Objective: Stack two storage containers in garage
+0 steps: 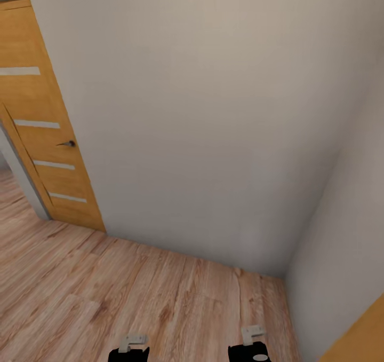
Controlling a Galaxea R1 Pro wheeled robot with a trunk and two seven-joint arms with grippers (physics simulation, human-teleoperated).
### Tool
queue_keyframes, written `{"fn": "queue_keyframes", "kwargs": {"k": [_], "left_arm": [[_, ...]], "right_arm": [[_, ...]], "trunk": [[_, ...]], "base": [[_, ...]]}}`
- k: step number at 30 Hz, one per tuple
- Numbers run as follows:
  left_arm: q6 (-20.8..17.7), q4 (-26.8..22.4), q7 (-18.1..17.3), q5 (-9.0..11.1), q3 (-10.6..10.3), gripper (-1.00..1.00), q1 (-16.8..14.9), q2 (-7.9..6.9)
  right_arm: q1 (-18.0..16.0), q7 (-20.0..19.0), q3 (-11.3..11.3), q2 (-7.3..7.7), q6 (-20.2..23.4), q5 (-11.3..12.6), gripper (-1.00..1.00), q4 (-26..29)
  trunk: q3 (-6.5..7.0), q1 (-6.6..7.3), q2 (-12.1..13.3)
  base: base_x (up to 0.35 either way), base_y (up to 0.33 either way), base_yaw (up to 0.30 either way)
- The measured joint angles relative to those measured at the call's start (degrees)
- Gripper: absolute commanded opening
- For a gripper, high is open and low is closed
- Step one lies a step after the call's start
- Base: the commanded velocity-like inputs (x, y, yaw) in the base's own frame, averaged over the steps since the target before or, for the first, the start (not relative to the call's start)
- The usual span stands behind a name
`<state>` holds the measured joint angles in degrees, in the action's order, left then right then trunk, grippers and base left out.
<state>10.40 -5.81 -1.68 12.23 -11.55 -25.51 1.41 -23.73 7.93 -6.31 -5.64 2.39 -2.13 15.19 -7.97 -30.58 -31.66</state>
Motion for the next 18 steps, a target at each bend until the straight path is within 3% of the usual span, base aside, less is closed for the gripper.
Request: {"fn": "queue_keyframes", "kwargs": {"k": [18], "left_arm": [[0.0,0.0,0.0,0.0,0.0,1.0,0.0,0.0]], "right_arm": [[0.02,-0.03,0.0,0.0,0.0,-0.02,1.0,-0.03]], "trunk": [[-0.03,0.0,0.0]], "base": [[0.154,-0.007,0.055]]}}
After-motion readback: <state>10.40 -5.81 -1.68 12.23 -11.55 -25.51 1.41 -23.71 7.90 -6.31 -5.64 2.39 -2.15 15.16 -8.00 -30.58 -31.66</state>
